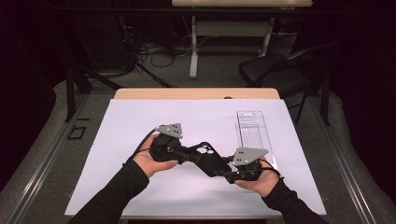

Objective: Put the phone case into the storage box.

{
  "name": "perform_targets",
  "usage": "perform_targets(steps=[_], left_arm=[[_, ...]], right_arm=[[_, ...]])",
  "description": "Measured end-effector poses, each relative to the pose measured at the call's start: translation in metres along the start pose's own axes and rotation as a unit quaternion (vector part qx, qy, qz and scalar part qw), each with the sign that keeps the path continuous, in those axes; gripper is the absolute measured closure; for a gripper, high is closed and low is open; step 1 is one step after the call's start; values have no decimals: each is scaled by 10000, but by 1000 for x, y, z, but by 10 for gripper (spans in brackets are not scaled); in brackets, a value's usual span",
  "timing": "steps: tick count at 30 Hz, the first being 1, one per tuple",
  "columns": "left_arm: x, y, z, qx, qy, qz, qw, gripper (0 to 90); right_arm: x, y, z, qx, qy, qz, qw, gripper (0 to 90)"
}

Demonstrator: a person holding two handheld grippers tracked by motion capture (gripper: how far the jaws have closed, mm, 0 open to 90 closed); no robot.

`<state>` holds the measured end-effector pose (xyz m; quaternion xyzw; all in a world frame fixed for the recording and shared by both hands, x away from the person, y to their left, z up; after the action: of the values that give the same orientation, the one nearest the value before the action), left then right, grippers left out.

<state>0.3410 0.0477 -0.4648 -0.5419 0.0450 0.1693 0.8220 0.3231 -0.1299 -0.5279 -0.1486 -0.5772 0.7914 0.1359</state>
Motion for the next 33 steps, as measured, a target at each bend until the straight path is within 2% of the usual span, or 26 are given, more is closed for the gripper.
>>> perform_targets(steps=[6,8,9,11,19,25,33], left_arm=[[1,0,1,242,-134,133,9995,814],[2,1,1,280,-215,162,9992,814],[4,1,2,339,-353,143,9987,814],[4,1,1,375,-323,206,9986,814],[7,2,1,548,-554,273,9966,814],[9,2,2,650,-648,299,9953,814],[9,1,3,810,-766,357,9931,814]], right_arm=[[0,-3,1,-64,55,-10,10000,527],[1,-5,2,-75,71,-5,9999,522],[1,-6,2,-93,81,-22,9999,518],[1,-7,1,-122,99,-27,9999,510],[2,-11,1,-169,163,-27,9997,467],[1,-13,2,-242,246,-2,9994,468],[1,-15,1,-181,353,-49,9992,433]])
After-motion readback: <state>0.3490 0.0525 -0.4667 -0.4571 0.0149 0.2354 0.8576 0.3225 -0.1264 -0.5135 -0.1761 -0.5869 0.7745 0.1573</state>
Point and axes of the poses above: each handheld gripper's, and its own axes: z roughly backward along the jaws, y roughly out of its underside, x roughly to its left, the point moved 6 cm from there along -z, roughly forward along the jaws, and after that the axes turned 13 degrees about -x, right-handed, at the moved point
